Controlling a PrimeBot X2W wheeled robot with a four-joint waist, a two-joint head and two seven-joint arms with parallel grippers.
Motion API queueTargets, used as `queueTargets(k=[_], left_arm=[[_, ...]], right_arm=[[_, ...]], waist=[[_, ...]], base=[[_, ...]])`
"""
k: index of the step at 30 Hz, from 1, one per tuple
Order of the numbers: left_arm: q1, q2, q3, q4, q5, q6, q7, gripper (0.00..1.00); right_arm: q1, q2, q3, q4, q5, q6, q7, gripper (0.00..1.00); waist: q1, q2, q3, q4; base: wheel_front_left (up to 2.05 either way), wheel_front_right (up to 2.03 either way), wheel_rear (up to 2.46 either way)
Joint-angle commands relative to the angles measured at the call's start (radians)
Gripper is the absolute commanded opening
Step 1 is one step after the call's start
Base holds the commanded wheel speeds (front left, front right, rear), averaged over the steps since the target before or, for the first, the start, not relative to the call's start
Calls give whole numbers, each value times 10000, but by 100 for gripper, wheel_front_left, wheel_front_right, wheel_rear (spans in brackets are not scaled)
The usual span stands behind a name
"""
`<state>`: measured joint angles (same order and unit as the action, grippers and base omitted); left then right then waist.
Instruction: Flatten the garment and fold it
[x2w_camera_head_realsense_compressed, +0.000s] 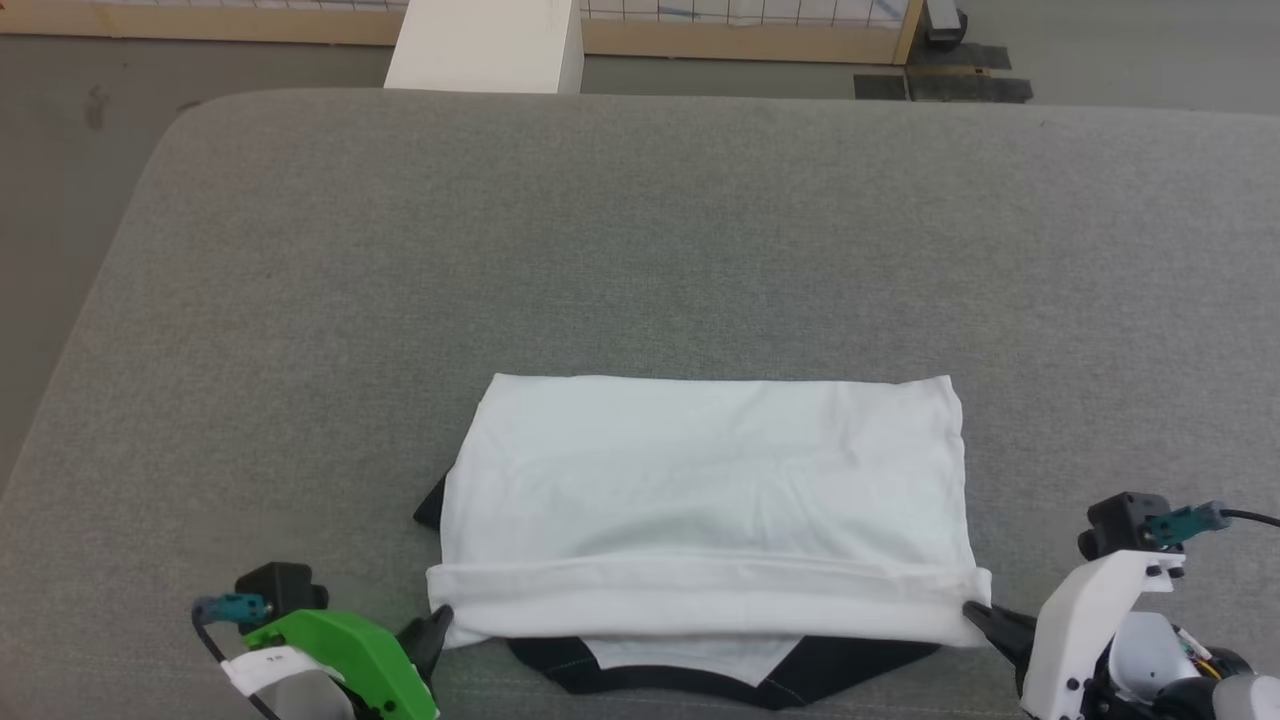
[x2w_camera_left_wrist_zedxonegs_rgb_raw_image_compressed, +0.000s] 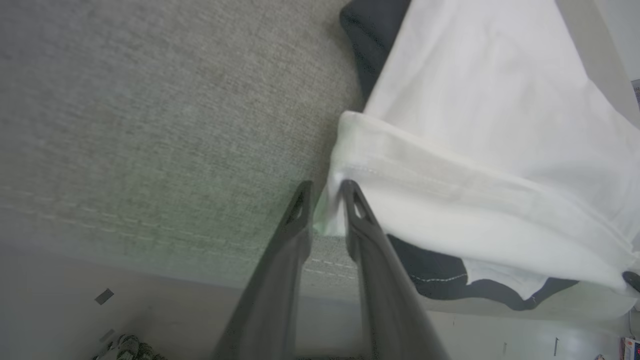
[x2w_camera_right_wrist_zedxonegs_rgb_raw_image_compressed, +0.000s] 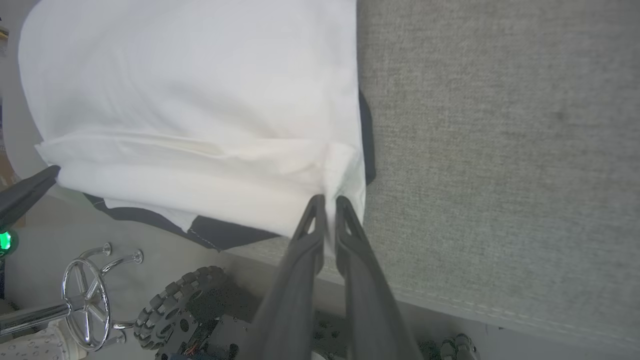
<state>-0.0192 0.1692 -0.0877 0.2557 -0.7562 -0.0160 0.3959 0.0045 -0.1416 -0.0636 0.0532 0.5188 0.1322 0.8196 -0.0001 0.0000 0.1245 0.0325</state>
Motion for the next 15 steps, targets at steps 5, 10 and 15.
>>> queueTargets(k=[5,10,15], left_arm=[[-80,527,116,-370,287,454,406,100],[-177,956,616,-1501,561,756,-118,100],[-618,1111,1007,-2666,1680,538,-2837,100]], right_arm=[[299,-181,-476,-645,327,-15,-13,100],[104,-105,-1372,-1629,840,-15,331,100],[-650,-534,-1337,-1750,1115,-15,728,100]], waist=[[1,0,-329,83],[1,0,-417,102],[1,0,-100,132]], base=[[0,0,0],[0,0,0],[0,0,0]])
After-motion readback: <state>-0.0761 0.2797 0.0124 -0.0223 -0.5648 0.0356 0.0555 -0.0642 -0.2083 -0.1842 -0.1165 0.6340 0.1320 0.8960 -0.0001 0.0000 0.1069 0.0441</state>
